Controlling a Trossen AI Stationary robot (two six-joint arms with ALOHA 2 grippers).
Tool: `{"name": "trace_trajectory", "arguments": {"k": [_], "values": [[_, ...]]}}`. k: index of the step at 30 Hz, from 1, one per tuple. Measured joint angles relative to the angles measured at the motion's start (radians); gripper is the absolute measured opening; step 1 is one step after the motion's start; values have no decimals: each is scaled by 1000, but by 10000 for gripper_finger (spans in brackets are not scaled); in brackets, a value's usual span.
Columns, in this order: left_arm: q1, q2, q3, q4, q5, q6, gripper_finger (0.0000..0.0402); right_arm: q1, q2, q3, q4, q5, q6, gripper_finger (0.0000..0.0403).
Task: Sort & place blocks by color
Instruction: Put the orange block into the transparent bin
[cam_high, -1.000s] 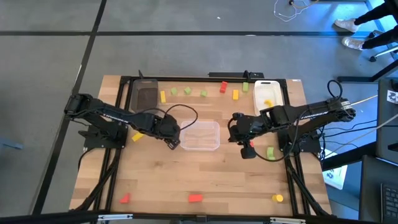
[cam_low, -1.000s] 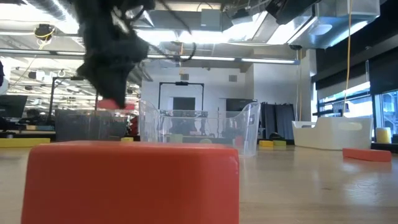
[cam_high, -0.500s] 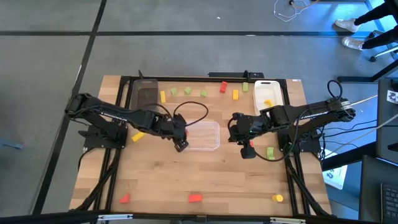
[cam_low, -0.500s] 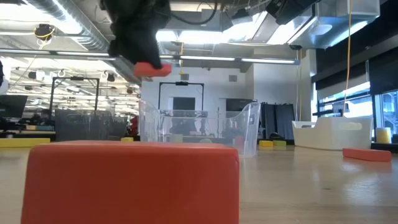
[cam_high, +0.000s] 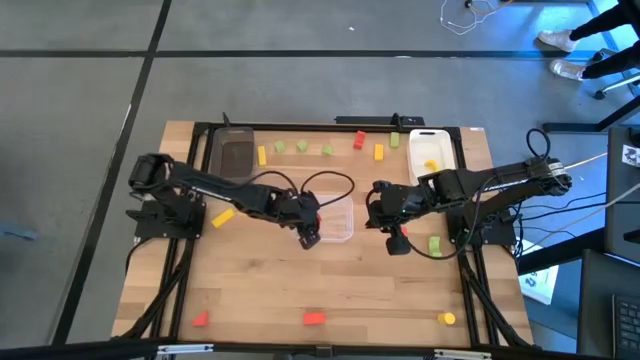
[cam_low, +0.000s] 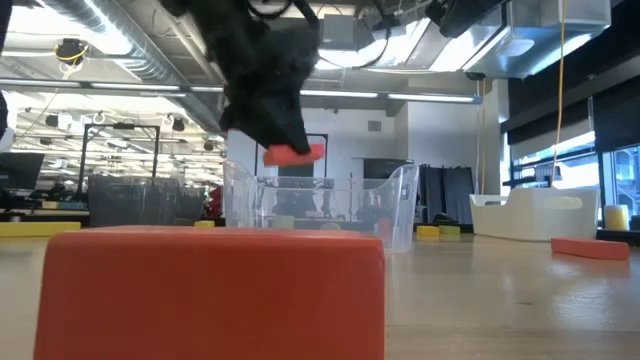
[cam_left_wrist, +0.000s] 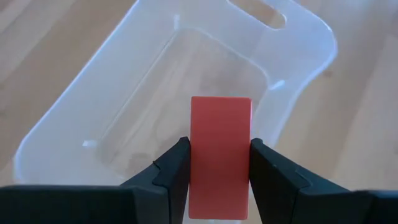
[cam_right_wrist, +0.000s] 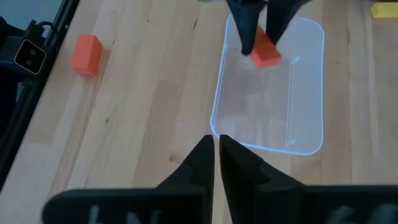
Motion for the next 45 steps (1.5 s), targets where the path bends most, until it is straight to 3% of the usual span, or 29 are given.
{"name": "trace_trajectory", "arguments": {"k": [8, 13, 29, 36, 45], "values": [[29, 62, 0, 10, -18, 5, 137, 0, 0, 0, 8, 0, 0, 26], [32, 63, -1, 13, -59, 45, 137, 0, 0, 0, 11, 0, 0, 26], [32, 63, -1, 13, -50, 45, 137, 0, 0, 0, 11, 0, 2, 26], [36, 62, -1, 13, -48, -84, 137, 0, 0, 0, 11, 0, 3, 26], [43, 62, -1, 13, -17, -60, 137, 0, 0, 0, 11, 0, 3, 26]]}}
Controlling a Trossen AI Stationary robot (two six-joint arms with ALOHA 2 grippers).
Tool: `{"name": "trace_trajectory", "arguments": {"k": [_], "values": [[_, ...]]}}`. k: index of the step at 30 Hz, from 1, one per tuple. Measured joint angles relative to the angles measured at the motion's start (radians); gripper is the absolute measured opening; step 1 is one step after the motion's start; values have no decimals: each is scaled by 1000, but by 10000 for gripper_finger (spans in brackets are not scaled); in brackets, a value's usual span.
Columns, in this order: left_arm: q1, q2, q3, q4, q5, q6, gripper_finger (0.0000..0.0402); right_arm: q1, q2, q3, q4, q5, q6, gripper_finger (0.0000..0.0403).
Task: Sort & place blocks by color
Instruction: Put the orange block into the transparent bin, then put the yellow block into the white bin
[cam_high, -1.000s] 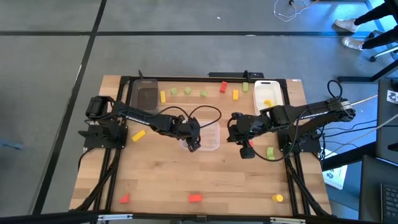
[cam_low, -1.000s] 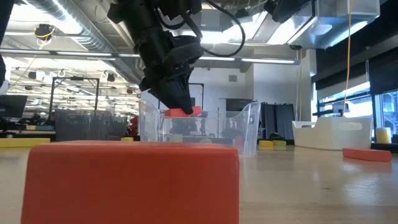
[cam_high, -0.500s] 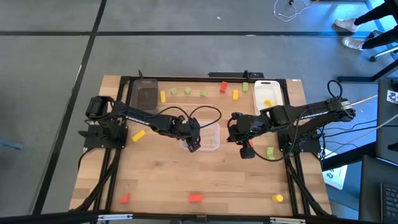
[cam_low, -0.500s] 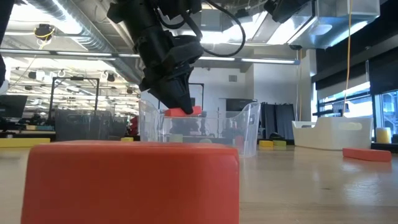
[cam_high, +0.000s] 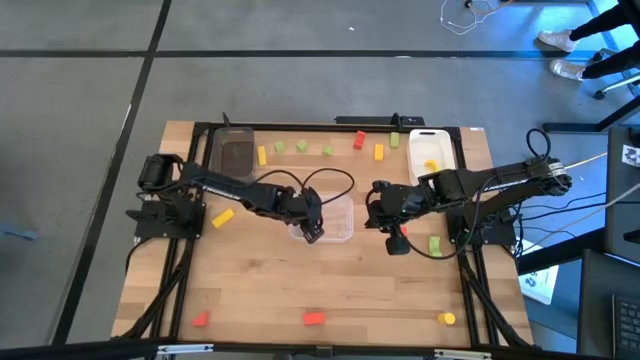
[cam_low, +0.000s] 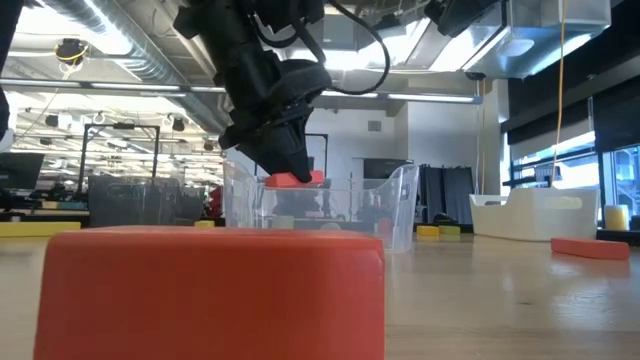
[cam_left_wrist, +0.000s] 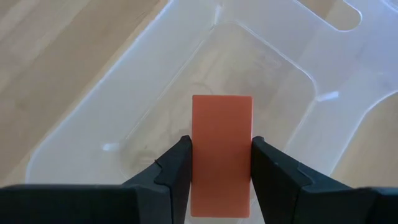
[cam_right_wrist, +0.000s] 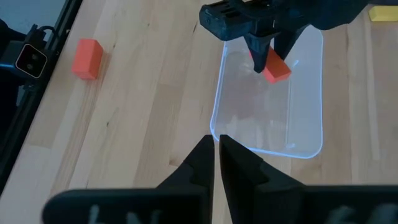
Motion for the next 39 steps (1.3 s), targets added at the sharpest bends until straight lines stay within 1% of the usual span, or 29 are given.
{"name": "trace_trajectory", "arguments": {"k": [3, 7, 13, 16, 18, 24, 27, 31, 36, 39], "values": [[15, 0, 0, 0, 67, 0, 142, 0, 0, 0, 0, 0, 0, 26], [35, 0, 0, 0, 105, -2, 165, 0, 0, 0, 0, 0, 0, 26], [45, 0, 0, 0, 116, 18, 193, 0, 0, 0, 0, 0, 0, 26], [45, 0, 0, 0, 121, 85, 195, 0, 0, 0, 0, 0, 0, 26], [45, -3, 0, -2, 127, 83, 194, 0, 0, 0, 0, 0, 0, 26], [23, -92, 0, -64, 125, 85, 196, 0, 0, 0, 1, 0, 0, 26], [5, -172, 0, -105, 94, 86, 194, 0, 0, 0, 7, 0, 0, 26], [-22, -279, 0, -195, 2, 79, 193, 0, 0, 0, 20, 0, 0, 26], [-54, -370, 0, -364, -106, -28, 193, 0, 0, 0, 22, 0, 0, 26], [-76, -397, 0, -491, -117, -112, 193, 0, 0, 0, 23, 0, 0, 26]]}}
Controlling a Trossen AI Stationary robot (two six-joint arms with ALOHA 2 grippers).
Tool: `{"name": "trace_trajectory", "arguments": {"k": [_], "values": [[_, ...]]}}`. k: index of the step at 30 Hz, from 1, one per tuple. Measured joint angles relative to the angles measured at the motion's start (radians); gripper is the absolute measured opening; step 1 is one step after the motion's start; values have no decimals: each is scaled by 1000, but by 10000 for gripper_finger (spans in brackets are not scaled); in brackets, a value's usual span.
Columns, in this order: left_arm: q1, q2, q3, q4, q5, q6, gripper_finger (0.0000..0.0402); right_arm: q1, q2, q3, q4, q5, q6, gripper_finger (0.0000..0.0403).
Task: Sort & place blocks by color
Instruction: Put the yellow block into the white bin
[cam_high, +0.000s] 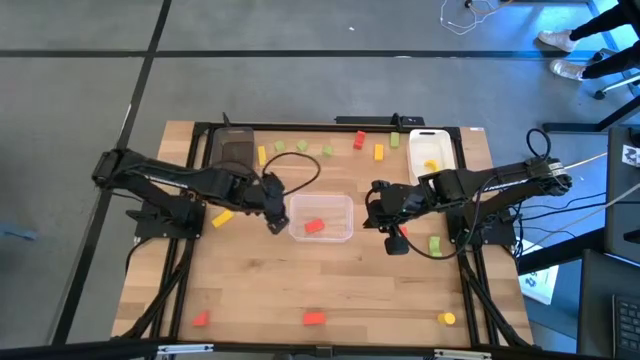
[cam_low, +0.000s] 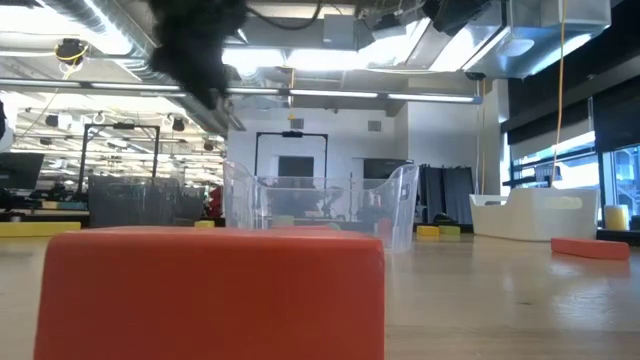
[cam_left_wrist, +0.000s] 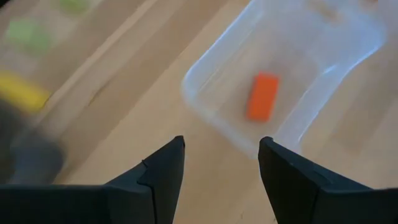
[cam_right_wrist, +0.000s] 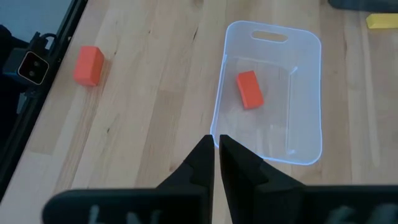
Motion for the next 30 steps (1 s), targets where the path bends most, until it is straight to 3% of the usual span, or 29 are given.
{"name": "trace_trajectory", "arguments": {"k": [8, 13, 22, 30], "values": [[-101, -14, -3, -349, 39, -387, 193, 0, 0, 0, 4, 0, -3, 26], [-145, -5, -50, -424, 68, -586, 193, 0, 0, 0, 7, 0, -3, 26], [-145, -7, -264, -355, 38, -747, 193, 0, 0, 0, 7, 0, -3, 26], [-82, -7, -421, -207, -23, -748, 193, 0, 0, 0, 7, 0, -3, 26]]}}
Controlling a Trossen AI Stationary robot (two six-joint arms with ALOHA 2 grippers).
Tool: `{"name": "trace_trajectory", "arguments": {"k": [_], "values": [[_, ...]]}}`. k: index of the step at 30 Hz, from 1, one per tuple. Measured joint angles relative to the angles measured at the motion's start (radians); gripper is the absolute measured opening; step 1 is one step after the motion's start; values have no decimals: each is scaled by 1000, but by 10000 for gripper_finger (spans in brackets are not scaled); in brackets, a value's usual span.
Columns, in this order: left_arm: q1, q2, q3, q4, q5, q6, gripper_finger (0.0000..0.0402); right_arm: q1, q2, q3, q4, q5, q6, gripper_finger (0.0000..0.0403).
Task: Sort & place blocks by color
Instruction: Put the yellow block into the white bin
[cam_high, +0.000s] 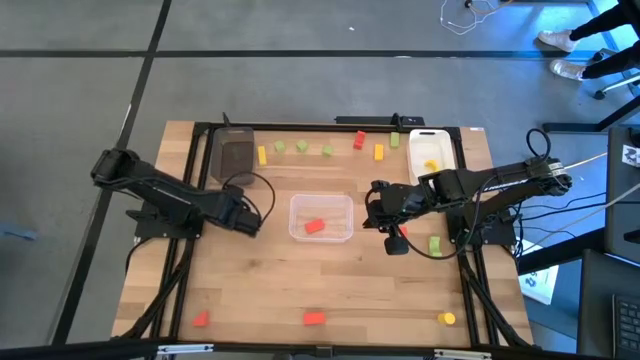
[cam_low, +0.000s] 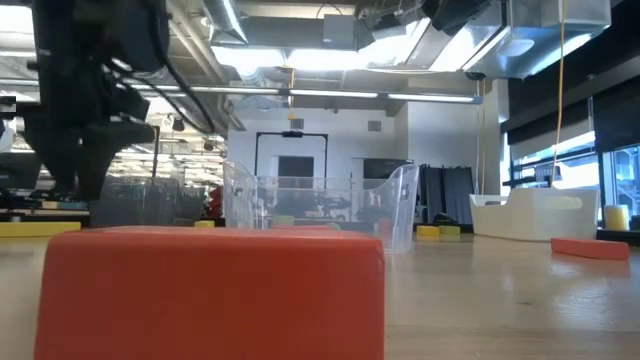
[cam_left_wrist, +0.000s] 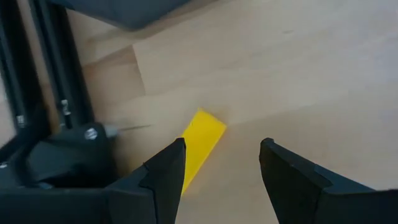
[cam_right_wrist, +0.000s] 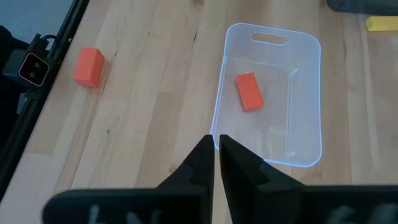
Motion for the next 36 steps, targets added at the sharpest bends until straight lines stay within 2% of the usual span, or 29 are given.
{"name": "trace_trajectory", "arguments": {"k": [7, 14, 23, 36], "values": [[38, 0, -108, 88, 5, 1, 193, 0, 0, 0, 0, 0, 0, 26], [39, 0, -138, 103, 7, 4, 193, 0, 0, 0, 0, 0, 0, 26], [38, 3, -199, 180, 115, 4, 193, 0, 0, 0, 0, 0, 0, 26], [19, 5, -189, 215, 125, 30, 193, 0, 0, 0, -1, 0, 0, 26]]}}
